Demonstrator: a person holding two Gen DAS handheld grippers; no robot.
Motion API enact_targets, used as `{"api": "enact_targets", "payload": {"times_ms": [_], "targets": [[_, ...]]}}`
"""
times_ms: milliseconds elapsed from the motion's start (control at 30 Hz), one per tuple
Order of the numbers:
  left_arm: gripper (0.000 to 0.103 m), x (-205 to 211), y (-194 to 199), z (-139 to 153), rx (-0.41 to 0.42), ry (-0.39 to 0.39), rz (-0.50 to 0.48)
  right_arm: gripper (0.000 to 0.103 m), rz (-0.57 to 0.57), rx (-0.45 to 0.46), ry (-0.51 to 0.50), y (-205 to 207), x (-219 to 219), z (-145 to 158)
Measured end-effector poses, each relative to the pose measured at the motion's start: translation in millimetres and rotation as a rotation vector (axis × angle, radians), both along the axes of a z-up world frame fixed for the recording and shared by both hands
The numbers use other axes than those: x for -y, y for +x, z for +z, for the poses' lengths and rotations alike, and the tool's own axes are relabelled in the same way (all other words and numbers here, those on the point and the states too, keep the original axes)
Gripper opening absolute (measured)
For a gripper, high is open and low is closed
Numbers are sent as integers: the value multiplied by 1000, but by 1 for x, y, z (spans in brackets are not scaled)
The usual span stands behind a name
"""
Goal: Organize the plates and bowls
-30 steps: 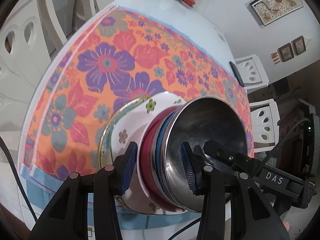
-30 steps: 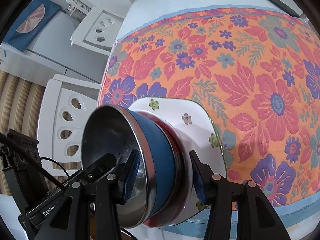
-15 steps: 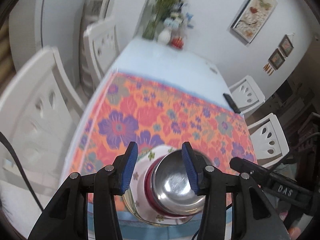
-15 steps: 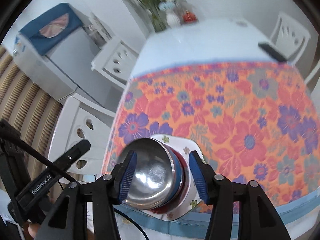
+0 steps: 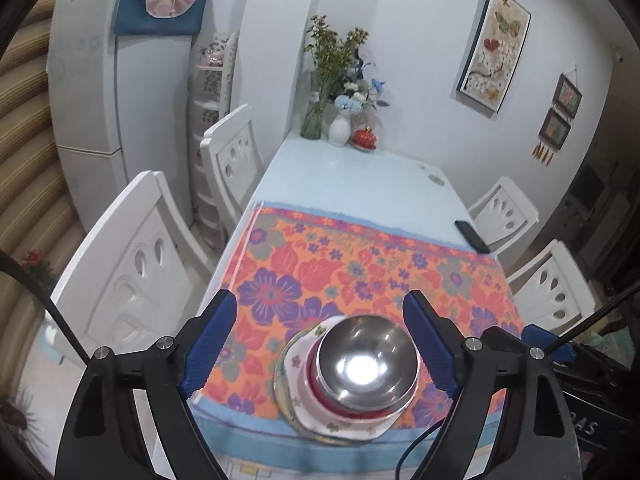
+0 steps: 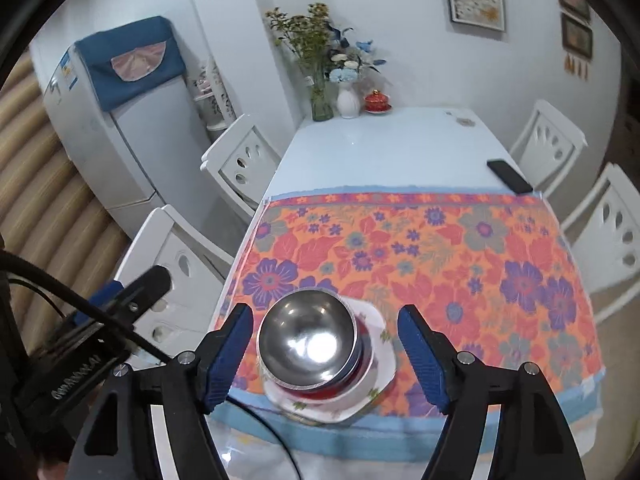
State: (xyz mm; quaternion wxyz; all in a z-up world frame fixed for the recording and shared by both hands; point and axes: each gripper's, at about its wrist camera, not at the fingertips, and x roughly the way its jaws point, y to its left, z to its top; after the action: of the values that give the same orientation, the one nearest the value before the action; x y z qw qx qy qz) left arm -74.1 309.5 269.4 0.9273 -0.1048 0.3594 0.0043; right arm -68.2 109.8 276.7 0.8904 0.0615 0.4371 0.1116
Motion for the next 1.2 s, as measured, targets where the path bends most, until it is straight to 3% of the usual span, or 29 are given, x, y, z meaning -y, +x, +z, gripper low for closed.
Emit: {"api": "enact_targets", "payload": {"times_ms": [167, 300, 400, 667, 1200], "targets": [[84, 10, -11, -14, -25, 65, 18, 73, -23, -23, -127, -12, -10, -15], [85, 12, -20, -25, -15, 111, 71, 73, -42, -56, -118, -18, -6, -27], [85, 14, -18, -35, -66, 158, 85, 73, -39, -73, -134, -20, -8, -34], [85, 17, -22, -43, -112, 214, 75, 73, -47, -128, -130, -21, -9, -48], [85, 22, -26, -49, -156, 198, 36, 73, -69, -156, -126, -27, -6, -52]]}}
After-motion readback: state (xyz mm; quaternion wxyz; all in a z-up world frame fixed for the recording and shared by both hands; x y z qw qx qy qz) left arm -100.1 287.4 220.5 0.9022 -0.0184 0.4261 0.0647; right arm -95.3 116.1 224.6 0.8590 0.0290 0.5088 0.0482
